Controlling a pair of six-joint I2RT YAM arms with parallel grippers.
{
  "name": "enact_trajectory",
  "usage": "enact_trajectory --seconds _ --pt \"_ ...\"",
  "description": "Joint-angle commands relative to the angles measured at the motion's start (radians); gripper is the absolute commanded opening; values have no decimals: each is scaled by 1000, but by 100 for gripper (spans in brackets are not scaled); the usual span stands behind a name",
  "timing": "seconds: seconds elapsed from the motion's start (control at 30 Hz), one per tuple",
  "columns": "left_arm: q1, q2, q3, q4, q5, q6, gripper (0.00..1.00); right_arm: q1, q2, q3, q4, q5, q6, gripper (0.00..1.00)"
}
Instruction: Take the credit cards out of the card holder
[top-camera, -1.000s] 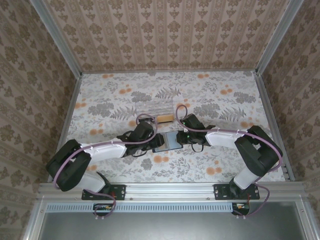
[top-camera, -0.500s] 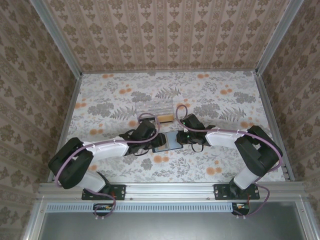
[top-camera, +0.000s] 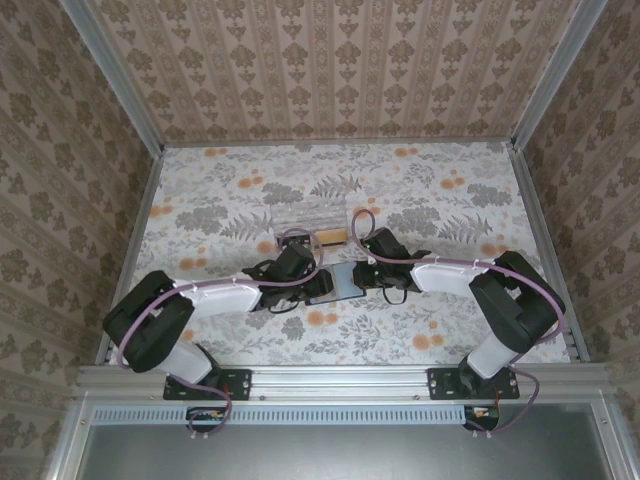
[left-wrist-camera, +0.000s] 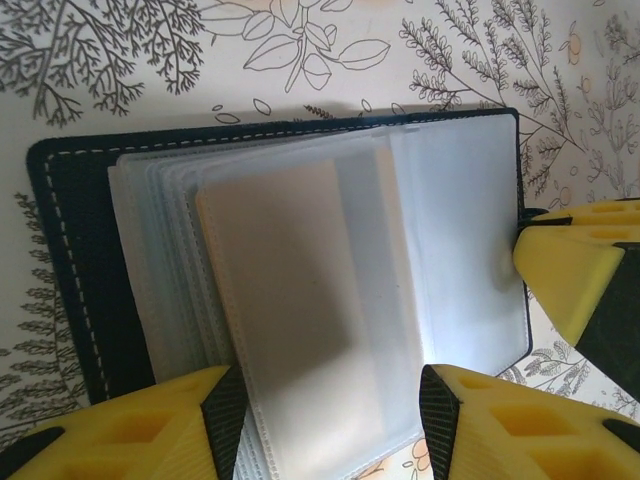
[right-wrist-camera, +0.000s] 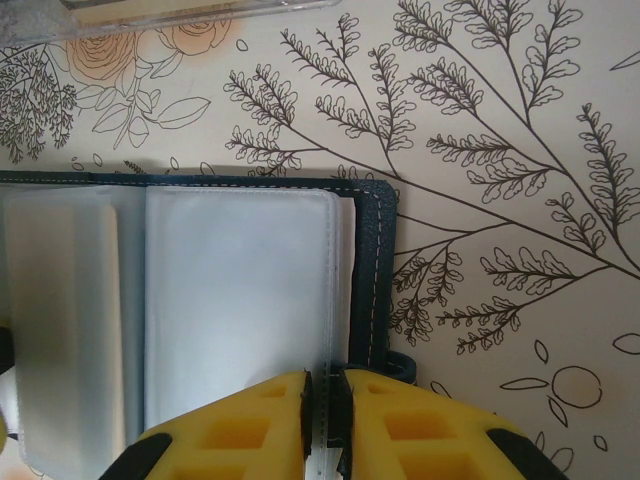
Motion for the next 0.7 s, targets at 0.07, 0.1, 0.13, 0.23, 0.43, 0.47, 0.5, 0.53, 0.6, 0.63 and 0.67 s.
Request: enact_trajectory --seconds 0.07,0.1,0.13,0.23,0.43,0.47,0.5,0.53,0.6,0.63,0.67 --pt "-7 31 20 17 30 -16 53 5 31 -20 -39 -24 11 20" --pt "-8 34 19 24 34 -16 53 5 33 -18 -38 -24 11 20" --pt "-8 36 16 31 40 -18 53 5 35 -17 -39 -27 10 20" --pt "-8 39 17 54 57 -18 58 6 40 -15 -38 -30 11 20" --pt "-9 43 20 69 73 -13 80 7 48 -13 -39 -32 12 20" --pt "-9 45 20 72 76 -13 81 8 48 -12 -38 -31 12 20" --pt "-10 44 18 78 79 -12 83 8 48 -12 -40 -31 12 20" --pt "-10 45 18 82 82 -13 85 8 48 -10 -41 -31 13 20" --pt "-11 48 16 94 91 -11 89 9 47 -10 -41 -30 12 20" --pt "-10 49 12 110 97 -13 91 9 48 -10 -42 -31 12 20" --pt "-9 50 8 123 102 -16 92 9 49 -10 -42 -30 12 20"
